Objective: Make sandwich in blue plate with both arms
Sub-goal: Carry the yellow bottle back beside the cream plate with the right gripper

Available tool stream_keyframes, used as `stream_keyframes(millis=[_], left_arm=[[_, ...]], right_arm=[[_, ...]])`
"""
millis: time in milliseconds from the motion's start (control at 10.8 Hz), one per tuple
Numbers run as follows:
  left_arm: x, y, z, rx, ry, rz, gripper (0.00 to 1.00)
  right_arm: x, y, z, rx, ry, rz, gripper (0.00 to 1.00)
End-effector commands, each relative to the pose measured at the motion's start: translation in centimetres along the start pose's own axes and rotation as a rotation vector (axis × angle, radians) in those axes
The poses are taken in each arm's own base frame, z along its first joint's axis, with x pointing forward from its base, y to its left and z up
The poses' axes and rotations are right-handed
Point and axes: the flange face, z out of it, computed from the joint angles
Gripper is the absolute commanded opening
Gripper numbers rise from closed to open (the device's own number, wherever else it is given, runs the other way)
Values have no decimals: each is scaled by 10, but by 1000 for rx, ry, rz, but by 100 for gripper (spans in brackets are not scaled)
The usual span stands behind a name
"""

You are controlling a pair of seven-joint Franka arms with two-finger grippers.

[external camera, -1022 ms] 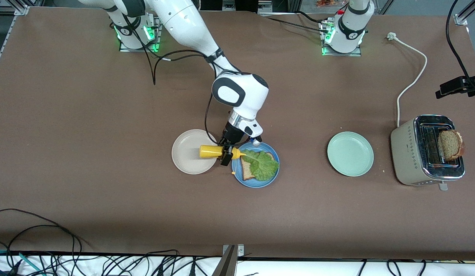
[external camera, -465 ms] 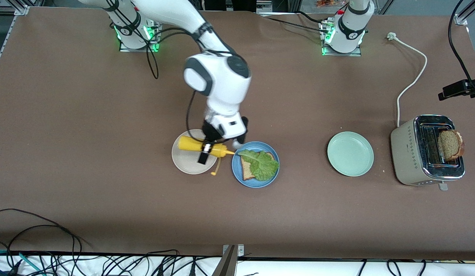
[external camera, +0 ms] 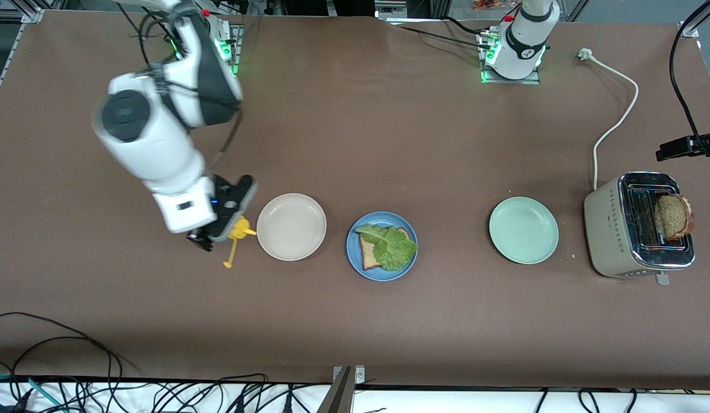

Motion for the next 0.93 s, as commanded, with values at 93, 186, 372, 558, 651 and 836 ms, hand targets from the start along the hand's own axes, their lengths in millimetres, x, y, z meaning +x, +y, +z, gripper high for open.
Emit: stream_keyframes(millis=[93, 186, 372, 558, 651, 836], left_arm=[[32, -29, 20, 29, -16, -27, 100], [36, -35, 25, 28, -8, -19, 100], [50, -62, 41, 30, 30, 35, 100], [61, -88, 64, 12, 38, 91, 100], [64, -101, 73, 8, 44, 125, 100], [74, -110, 87, -21, 76, 145, 100]], right_arm=[[-128, 30, 21, 247, 315, -24, 0], [-161, 39, 34, 331, 411, -4, 0], [-209, 53, 49, 405, 493, -30, 0], [-249, 59, 73, 437, 560, -107, 0], [-271, 60, 96, 445, 615, -130, 0], [-295, 54, 135, 501, 750, -149, 0]])
